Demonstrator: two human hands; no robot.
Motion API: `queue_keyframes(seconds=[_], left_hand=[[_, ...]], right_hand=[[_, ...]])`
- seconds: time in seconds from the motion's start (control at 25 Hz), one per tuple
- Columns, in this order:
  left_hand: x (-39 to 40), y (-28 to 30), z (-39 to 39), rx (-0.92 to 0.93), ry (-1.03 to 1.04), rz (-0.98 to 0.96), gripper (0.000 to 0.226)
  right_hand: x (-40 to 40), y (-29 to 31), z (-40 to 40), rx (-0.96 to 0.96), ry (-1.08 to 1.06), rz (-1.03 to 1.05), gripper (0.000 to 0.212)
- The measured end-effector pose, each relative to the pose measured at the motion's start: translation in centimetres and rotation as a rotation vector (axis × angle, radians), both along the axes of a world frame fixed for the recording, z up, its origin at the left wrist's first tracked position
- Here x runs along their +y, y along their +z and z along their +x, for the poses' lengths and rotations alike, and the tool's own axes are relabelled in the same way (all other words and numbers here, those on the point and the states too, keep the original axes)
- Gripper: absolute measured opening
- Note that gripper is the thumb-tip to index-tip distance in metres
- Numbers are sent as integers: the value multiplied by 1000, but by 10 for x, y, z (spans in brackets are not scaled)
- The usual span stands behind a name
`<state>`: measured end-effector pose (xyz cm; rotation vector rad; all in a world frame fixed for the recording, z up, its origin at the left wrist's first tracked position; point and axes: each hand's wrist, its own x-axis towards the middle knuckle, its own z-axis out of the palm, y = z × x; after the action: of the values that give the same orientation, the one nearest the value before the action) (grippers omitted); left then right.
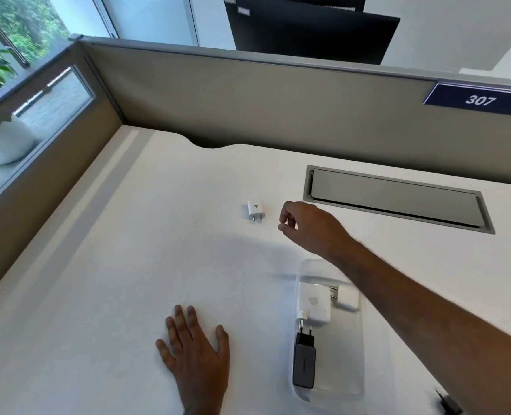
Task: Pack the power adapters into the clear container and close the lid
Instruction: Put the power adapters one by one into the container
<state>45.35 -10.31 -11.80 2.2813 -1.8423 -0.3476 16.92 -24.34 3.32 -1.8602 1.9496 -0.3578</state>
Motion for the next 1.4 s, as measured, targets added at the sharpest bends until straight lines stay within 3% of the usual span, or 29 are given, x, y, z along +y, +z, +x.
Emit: queue_keyframes(seconds=[0.24, 0.36, 0.68, 1.08, 1.4], left_hand=[[-4, -5, 0, 14, 21, 4, 84], [-6, -7, 0, 21, 23, 13, 84], [-5, -7, -1, 20, 28, 3, 84], [-4, -5, -1, 22, 27, 4, 83], [0, -2, -1, 19, 14, -21, 83]], right_hand=[[-68, -50, 23, 134, 133, 36, 49], [-89, -66, 30, 158, 142, 70, 57], [-96, -84, 38, 174, 128, 21, 37], [-77, -68, 19, 13, 89, -8, 27], [13, 0, -21, -116, -70, -165, 42]])
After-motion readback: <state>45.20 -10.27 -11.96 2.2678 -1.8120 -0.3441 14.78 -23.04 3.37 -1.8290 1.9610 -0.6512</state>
